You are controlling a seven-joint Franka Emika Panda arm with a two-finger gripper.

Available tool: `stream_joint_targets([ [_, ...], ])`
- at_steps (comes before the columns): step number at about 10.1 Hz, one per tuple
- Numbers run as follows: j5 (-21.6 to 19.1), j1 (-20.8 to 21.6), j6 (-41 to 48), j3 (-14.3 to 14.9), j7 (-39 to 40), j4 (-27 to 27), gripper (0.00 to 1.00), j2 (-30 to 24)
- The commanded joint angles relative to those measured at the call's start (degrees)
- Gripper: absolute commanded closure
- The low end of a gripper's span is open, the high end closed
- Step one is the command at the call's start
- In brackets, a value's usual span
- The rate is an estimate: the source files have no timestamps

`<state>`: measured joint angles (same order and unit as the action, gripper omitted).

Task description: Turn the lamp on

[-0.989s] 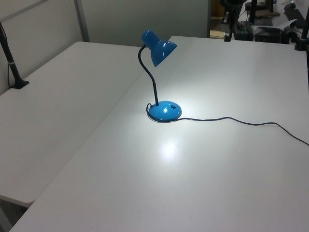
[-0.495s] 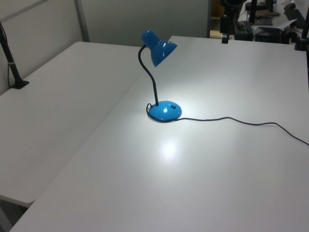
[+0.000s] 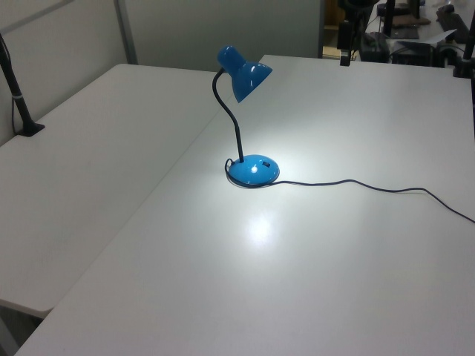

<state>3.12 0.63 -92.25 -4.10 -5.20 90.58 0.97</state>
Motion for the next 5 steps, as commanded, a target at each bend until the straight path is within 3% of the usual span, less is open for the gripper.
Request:
stream_joint_targets([
  [1, 0.48, -0.55, -1.36, -0.56, -0.78, 1.18, 0.0, -1.15],
  [5, 0.4, -0.46, -1.09, -0.64, -0.87, 1.26, 0.0, -1.15],
])
